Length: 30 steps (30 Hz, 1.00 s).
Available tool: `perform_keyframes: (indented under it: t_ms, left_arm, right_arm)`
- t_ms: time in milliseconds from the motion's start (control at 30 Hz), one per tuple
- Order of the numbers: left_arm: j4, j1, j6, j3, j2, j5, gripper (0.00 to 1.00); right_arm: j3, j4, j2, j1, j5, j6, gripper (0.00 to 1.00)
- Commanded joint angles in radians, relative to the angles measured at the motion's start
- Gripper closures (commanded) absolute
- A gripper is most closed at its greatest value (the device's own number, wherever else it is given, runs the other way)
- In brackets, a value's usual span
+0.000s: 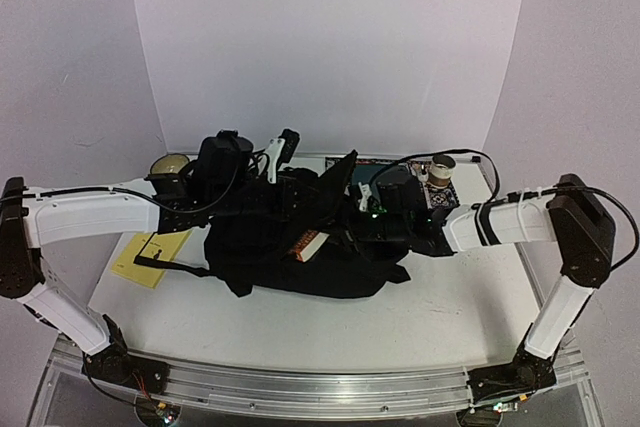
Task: Pack the student bag
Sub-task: Place the book in the largest pocket of the bag.
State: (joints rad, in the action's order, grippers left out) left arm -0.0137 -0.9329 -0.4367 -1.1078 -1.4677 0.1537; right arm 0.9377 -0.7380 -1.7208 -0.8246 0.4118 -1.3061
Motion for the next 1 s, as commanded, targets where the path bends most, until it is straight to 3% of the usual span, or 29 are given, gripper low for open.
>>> perform_keyframes:
  t_ms: [0, 533, 800, 867, 967]
  left_arm:
    - [-0.137, -0.011, -0.001, 0.017, 0.098, 0.108, 1.00]
    - [-0.146, -0.019, -0.045, 0.039, 0.089, 0.107, 1.00]
    - [-0.147, -0.020, -0.049, 0.053, 0.099, 0.075, 1.00]
    - [-0.146, -0.020, -0.048, 0.060, 0.110, 0.062, 0.99]
    - [-0.146, -0.020, -0.046, 0.067, 0.118, 0.051, 0.99]
  right_arm:
    - [0.130, -0.003, -0.057, -0.001, 0.029, 0.089, 1.00]
    - [0.175, 0.071, -0.231, -0.004, -0.156, 0.133, 0.99]
    - [0.178, 0.162, -0.215, -0.004, -0.181, 0.200, 0.53]
    - [0.187, 0.216, -0.197, -0.004, -0.195, 0.236, 0.38]
    - [0.210, 0.322, -0.179, -0.004, -0.208, 0.292, 0.25]
